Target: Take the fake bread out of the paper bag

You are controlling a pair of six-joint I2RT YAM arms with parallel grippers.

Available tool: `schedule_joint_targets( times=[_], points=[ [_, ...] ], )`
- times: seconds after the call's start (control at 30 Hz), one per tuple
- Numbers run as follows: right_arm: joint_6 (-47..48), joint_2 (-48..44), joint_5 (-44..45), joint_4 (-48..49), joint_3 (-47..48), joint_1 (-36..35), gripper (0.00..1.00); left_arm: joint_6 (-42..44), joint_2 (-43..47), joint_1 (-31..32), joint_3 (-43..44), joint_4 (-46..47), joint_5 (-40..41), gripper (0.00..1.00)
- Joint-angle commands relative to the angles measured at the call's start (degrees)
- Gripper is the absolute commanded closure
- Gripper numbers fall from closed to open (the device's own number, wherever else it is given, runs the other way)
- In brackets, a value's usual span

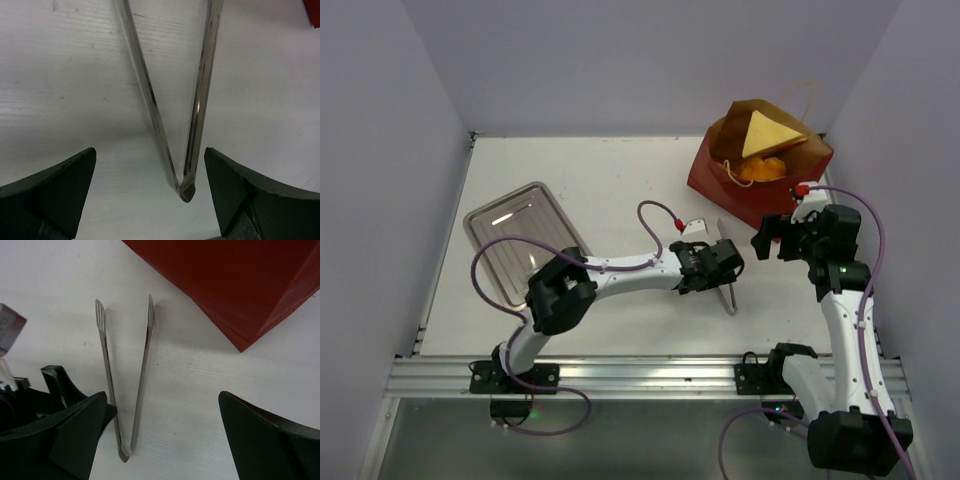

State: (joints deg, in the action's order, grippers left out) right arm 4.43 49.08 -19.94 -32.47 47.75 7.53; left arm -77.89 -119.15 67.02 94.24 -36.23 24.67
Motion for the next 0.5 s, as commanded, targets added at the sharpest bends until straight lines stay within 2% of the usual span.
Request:
schedule_joint_targets(
  times=[0.0, 0.17, 0.47],
  points=[
    [-1.61, -0.91, 1.84, 1.79, 0.24, 0.29, 0.01, -1.4, -4.14, 1.09, 8.32, -6.22, 3.2, 0.07],
    [-1.96, -2.05, 2.8, 1.79, 0.15, 0.38, 0.01, 0.89, -10.91, 1.27, 16.93, -7.63, 1.61, 0.08],
    [-2.23, -2.5, 3.07, 1.71, 0.24, 0.29, 0.01, 3.44, -17.59, 1.53, 22.21, -10.88, 1.35, 0.11]
  ],
)
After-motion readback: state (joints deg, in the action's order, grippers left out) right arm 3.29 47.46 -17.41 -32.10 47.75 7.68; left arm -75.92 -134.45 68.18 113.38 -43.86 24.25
